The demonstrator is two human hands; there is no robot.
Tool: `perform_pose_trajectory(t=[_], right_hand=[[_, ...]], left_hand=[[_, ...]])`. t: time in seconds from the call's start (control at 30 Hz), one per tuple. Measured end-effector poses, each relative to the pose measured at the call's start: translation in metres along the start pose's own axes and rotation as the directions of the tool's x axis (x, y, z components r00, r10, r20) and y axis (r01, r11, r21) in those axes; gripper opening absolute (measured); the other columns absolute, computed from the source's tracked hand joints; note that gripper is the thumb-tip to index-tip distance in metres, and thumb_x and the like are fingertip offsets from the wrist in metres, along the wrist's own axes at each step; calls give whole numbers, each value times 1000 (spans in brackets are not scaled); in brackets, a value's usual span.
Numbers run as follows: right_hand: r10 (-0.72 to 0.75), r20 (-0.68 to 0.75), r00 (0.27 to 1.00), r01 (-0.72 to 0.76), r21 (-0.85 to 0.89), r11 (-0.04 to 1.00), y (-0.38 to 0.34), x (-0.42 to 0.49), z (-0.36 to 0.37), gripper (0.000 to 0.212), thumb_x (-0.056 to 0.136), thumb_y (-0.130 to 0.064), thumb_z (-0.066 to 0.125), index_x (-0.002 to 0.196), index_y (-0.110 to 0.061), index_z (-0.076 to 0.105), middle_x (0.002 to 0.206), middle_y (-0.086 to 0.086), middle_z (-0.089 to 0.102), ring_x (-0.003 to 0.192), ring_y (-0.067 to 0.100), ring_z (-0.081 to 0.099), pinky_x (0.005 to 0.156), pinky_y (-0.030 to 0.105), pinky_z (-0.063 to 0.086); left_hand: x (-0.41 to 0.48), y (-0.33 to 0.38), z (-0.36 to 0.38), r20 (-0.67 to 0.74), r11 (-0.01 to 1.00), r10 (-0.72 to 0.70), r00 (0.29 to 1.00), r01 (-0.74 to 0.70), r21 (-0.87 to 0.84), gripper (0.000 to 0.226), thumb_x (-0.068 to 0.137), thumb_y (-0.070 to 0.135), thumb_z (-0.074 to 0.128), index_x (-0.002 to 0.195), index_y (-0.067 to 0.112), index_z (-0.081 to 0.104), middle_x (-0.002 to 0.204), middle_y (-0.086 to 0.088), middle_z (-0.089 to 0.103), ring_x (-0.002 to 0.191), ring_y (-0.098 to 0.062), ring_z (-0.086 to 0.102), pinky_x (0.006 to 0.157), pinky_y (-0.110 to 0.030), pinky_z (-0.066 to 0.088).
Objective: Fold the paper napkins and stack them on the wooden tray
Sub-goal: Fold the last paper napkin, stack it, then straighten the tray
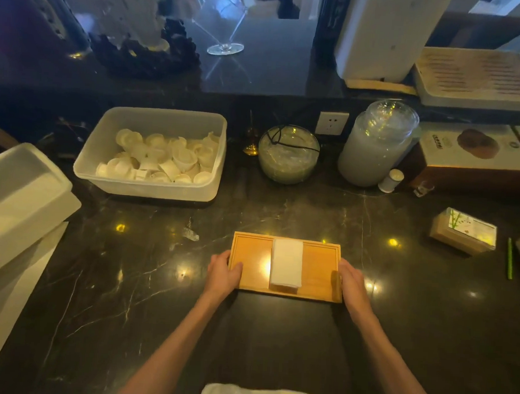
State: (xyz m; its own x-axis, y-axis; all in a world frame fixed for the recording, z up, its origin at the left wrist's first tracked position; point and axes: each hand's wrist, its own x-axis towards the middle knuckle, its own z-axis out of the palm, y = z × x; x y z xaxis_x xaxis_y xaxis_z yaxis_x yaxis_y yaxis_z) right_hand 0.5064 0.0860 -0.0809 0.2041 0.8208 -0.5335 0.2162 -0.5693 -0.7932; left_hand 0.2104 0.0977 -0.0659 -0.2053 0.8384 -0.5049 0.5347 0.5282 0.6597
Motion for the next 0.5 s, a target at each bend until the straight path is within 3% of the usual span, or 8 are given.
perform_pose_trajectory(t=[0.13, 0.27, 0.37, 0.43, 0.5], right_hand=[[-13, -48, 999, 13, 6, 1000, -37, 53, 3, 42, 106, -37, 37, 133, -14, 58, 137, 13, 50, 122, 25, 52, 111, 47, 38], [-40, -46, 998, 40, 8, 999, -67, 95, 4, 41, 105, -37, 39, 130, -14, 61, 136, 16, 54, 123, 30, 54, 111, 54, 39], [-15, -65, 998, 15, 3, 1000, -76, 113, 6, 42, 104, -40, 39, 127, -12, 61, 137, 15, 53, 125, 31, 52, 111, 54, 39], [-11, -73, 997, 8, -40, 999, -75, 116, 7, 39, 105, -40, 39, 121, -13, 62, 140, 14, 49, 127, 30, 48, 113, 53, 36], [-7, -77, 997, 0, -90, 996, -70, 113, 8, 40, 105, -40, 38, 133, -16, 54, 146, 12, 39, 135, 30, 39, 115, 51, 31]], left_hand=[[50, 34, -8, -23, 1000, 23, 999, -23, 13, 36, 99, 18, 60, 133, 7, 59, 133, -20, 53, 124, -35, 53, 113, -48, 41], [94, 55, -12, -28, 997, 83, 996, -83, 0, 27, 96, 12, 59, 120, 3, 66, 121, -22, 66, 119, -37, 58, 107, -51, 46], [113, 64, -10, -16, 996, 90, 996, -90, 13, 26, 97, 12, 58, 120, 4, 66, 124, -22, 63, 120, -37, 57, 108, -51, 46], [117, 63, -8, -8, 995, 96, 995, -96, 20, 26, 98, 13, 57, 121, 6, 65, 126, -21, 60, 122, -37, 55, 110, -51, 44], [116, 59, -5, -10, 992, 125, 992, -125, 33, 28, 100, 13, 54, 126, 7, 63, 128, -22, 58, 125, -37, 52, 110, -51, 43]])
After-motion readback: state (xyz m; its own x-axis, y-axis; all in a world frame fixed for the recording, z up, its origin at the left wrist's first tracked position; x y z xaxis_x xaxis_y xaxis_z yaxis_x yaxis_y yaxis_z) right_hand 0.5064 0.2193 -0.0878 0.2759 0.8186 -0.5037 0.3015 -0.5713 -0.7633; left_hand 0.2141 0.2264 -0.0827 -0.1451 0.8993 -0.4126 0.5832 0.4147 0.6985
